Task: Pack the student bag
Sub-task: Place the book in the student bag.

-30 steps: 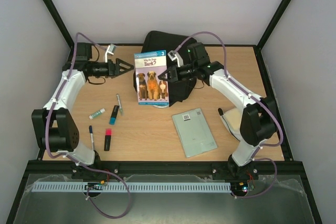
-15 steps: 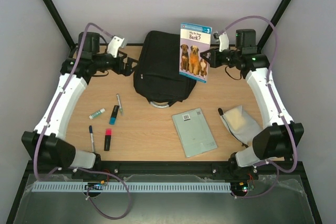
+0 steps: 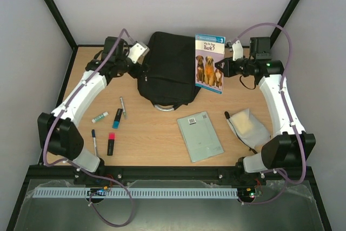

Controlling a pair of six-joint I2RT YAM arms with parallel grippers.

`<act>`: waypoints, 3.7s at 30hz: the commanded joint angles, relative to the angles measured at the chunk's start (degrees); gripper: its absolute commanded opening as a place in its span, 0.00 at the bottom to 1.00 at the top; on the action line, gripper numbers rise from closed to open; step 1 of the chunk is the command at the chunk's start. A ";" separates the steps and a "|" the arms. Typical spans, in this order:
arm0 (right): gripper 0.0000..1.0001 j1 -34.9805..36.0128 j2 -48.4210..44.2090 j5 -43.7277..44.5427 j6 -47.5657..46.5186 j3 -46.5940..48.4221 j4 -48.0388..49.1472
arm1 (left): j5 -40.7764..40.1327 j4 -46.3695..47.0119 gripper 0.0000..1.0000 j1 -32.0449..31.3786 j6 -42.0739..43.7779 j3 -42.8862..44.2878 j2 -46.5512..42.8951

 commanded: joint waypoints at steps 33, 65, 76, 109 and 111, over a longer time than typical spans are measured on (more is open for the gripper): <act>0.01 -0.10 -6.67 0.10 -5.85 -12.83 0.01 | -2.33 -10.51 0.38 -10.78 31.14 4.78 29.77; 0.01 -0.11 -6.91 -0.78 -5.18 -14.05 0.10 | -11.95 -8.42 0.52 -7.20 53.96 0.65 25.91; 0.01 -0.11 -7.72 -0.72 -4.78 -15.77 0.69 | -10.50 -7.35 0.19 -7.20 46.08 6.32 29.99; 0.01 8.54 8.79 -2.58 5.45 -5.22 6.87 | 2.04 -4.78 0.02 -0.84 -8.26 -19.94 -7.71; 0.01 8.59 10.75 -2.95 6.73 -2.29 7.29 | 2.52 -4.54 0.02 -0.79 -10.86 -20.03 -7.15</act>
